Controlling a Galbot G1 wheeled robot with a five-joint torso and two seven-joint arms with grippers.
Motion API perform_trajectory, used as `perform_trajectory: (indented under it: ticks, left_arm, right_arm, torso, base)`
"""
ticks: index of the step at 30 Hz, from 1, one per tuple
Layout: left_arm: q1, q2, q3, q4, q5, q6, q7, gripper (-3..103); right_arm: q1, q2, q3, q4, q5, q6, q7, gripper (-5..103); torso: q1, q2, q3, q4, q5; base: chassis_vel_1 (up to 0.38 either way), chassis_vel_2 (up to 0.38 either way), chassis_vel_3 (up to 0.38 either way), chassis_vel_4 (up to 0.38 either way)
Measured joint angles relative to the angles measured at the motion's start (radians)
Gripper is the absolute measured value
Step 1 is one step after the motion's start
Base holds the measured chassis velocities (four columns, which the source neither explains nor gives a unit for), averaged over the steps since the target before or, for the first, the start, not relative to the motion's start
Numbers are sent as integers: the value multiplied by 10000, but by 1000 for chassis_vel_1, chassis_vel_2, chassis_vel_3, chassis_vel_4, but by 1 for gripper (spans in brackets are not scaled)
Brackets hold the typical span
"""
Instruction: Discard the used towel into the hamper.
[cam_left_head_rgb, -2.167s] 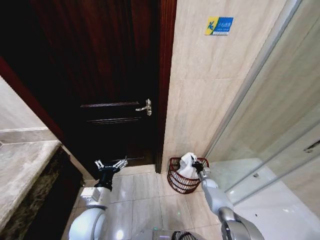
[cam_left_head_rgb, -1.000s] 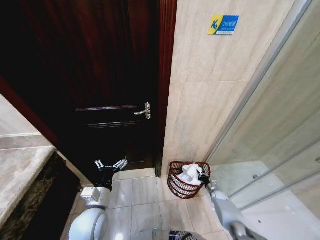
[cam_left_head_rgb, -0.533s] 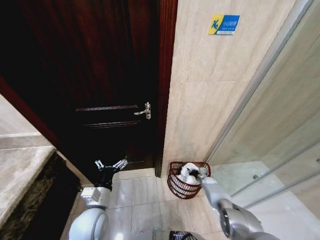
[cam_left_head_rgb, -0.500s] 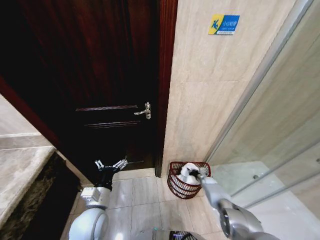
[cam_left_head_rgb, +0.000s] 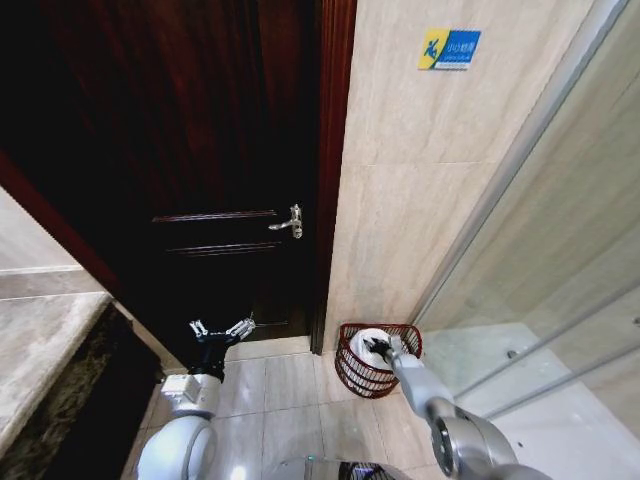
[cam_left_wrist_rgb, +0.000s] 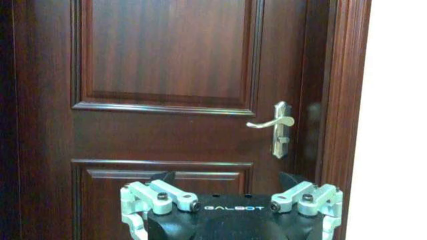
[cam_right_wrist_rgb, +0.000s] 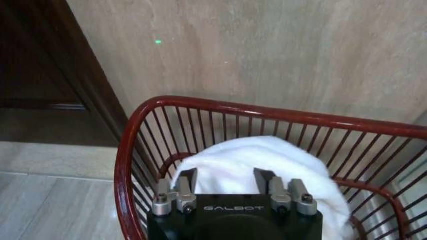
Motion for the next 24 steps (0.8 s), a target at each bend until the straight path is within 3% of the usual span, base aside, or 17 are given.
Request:
perform_trajectory:
  ticks: [9,14,21,24]
  left_arm:
    - [0,0,0,0,0,0,0,100]
    - [0,0,0,0,0,0,0,100]
    - [0,0,0,0,0,0,0,100]
    - [0,-1,-1,0,0,0,0,100]
  right_arm:
    - [-96,70,372,211,-223,108,-1,94]
    - [-164,85,696,278,-380,385,86,99]
    - [-899,-31,614,1777,405,1363,529,100]
    - [-1507,-147,367,2945,1065,1364,909,100]
  torso:
    - [0,0,0,4,0]
    - [0,0,0,2,0]
    - [0,0,0,2,0]
    - [0,-1,0,4,-2]
  base:
    - [0,0,0,0]
    - [0,0,0,0]
    - [0,0,0,0]
    - [0,0,0,0]
